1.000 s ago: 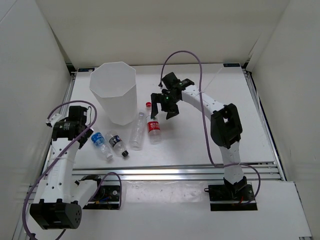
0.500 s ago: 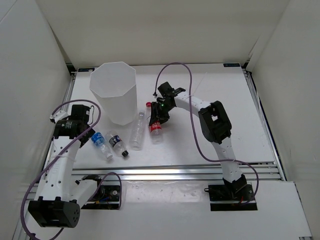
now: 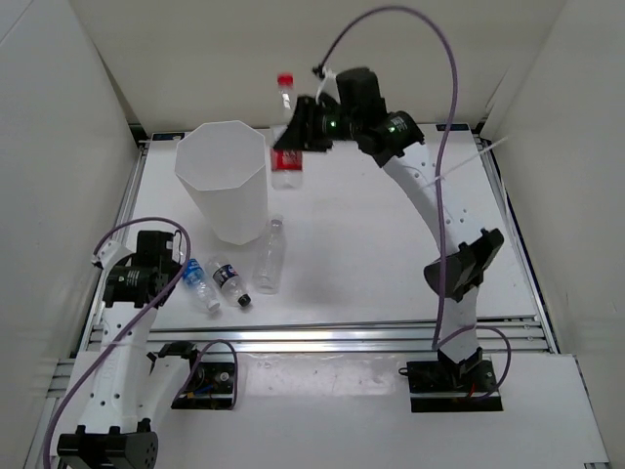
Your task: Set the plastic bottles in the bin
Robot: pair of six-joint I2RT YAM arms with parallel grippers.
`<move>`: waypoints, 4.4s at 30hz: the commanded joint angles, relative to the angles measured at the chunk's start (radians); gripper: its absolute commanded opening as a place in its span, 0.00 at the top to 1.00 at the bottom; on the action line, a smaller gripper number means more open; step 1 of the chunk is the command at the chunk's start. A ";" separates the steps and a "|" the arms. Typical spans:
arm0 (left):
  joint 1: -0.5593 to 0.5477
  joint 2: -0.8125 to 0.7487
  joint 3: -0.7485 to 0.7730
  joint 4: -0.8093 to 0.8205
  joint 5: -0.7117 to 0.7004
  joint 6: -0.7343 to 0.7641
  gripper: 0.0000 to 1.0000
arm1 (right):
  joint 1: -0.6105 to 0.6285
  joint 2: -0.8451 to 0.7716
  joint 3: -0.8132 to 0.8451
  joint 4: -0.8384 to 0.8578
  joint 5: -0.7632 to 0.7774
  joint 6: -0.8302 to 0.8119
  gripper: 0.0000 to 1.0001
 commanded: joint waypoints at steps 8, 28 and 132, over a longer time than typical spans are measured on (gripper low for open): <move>0.005 -0.037 -0.115 0.116 0.092 -0.025 0.01 | 0.084 0.175 0.315 0.319 0.028 0.054 0.56; 0.086 0.154 -0.100 0.188 0.170 0.033 0.01 | -0.003 -0.205 0.052 0.302 0.261 0.049 0.00; 0.066 0.092 -0.269 0.248 0.235 -0.048 0.01 | -0.066 0.198 -0.291 0.084 -0.004 0.551 0.01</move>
